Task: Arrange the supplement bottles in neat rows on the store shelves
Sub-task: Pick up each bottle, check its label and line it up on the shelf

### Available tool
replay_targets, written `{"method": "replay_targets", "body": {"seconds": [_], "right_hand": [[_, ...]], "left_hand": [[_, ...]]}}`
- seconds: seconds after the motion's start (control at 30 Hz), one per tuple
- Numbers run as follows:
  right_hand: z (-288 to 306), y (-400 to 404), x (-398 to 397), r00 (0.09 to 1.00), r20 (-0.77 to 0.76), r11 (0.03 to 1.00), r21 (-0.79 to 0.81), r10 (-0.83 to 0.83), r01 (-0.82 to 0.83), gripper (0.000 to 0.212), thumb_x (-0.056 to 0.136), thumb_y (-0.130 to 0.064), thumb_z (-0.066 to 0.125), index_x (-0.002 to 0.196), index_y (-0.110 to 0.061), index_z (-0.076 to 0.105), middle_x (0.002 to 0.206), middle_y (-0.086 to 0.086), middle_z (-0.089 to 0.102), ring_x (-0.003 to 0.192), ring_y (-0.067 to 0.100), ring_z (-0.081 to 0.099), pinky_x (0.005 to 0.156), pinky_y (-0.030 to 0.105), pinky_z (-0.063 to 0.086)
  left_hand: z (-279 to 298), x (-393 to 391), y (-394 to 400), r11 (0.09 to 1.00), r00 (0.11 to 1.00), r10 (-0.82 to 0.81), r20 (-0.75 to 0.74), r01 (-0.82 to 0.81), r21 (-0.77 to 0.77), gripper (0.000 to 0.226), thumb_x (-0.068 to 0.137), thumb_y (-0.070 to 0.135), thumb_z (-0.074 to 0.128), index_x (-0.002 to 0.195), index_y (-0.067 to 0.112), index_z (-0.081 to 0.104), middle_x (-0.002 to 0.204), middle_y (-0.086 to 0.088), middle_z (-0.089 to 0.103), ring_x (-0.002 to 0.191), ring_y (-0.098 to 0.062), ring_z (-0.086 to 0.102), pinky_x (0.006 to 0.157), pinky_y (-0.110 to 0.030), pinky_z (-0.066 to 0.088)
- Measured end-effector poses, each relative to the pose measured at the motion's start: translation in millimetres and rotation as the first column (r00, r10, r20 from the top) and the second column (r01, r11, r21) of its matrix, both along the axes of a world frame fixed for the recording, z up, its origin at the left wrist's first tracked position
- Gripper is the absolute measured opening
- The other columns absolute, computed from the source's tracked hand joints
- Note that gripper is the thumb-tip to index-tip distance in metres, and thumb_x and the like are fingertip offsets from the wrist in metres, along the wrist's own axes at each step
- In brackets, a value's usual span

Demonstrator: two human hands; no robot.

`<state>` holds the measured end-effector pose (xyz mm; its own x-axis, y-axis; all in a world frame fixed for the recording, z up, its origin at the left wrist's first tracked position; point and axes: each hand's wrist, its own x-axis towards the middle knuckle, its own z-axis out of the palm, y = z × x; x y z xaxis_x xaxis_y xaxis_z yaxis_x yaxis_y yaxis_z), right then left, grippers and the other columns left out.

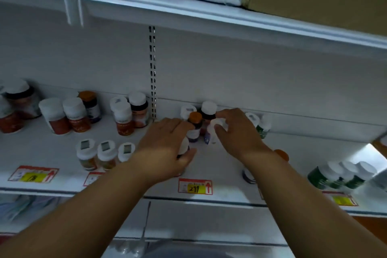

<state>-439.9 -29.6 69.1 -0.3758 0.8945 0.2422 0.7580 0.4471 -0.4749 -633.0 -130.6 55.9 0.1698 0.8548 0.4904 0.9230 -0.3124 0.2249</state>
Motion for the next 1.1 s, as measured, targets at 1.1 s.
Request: {"method": "replay_targets", "body": {"seconds": [1.1], "right_hand": [[9, -143, -244, 0.747, -0.494, 0.797, -0.161, 0.446, -0.582, 0.02, 0.076, -0.04, 0.068, 0.093, -0.036, 0.057, 0.085, -0.016, 0.067, 0.068, 0.001, 0.062, 0.063, 0.028, 0.053]], "left_hand": [[-12, -175, -172, 0.944, 0.451, 0.313, 0.836, -0.05, -0.327, 0.044, 0.076, 0.023, 0.071, 0.119, 0.022, 0.059, 0.106, -0.001, 0.071, 0.099, -0.022, 0.067, 0.091, -0.047, 0.053]]}}
